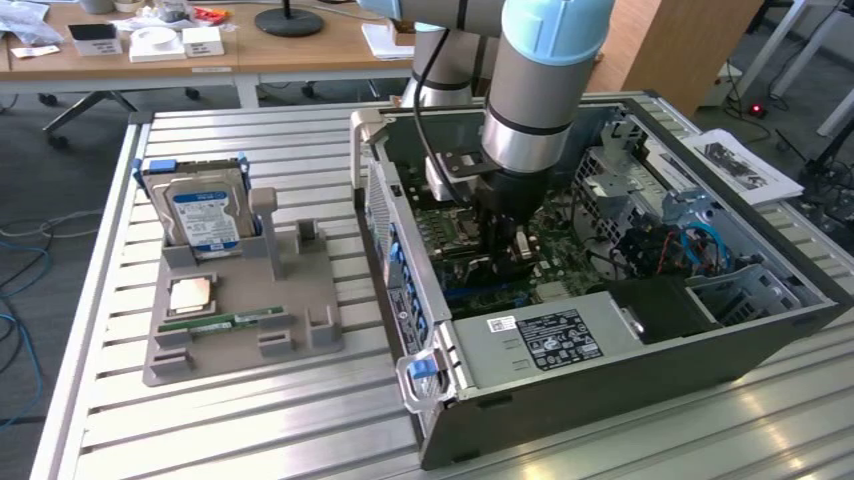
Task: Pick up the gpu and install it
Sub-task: 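Insert the gpu into the slot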
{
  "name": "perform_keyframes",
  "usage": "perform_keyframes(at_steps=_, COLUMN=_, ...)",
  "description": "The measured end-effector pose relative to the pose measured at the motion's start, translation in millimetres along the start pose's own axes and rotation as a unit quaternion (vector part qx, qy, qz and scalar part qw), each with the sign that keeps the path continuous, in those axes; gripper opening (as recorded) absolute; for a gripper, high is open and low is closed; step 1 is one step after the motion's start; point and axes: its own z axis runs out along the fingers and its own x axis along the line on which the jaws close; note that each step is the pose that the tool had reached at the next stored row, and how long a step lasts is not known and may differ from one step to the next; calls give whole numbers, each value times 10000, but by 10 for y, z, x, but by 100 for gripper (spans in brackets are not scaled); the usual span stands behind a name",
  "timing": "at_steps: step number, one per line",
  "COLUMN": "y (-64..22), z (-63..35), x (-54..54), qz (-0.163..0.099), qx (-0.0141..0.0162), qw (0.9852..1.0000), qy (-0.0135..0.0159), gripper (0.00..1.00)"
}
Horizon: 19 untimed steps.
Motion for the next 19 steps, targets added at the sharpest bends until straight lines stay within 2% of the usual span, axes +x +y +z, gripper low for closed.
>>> perform_keyframes(at_steps=5, y=0, z=0, x=-1, qz=0, qx=-5, qw=10000, qy=5, gripper=40)
perform_keyframes(at_steps=10, y=-11, z=-2, x=-1, qz=-1, qx=-89, qw=9999, qy=61, gripper=40)
perform_keyframes(at_steps=12, y=-17, z=-1, x=-2, qz=-1, qx=-114, qw=9999, qy=74, gripper=40)
perform_keyframes(at_steps=19, y=-22, z=-18, x=-7, qz=11, qx=-144, qw=9999, qy=82, gripper=40)
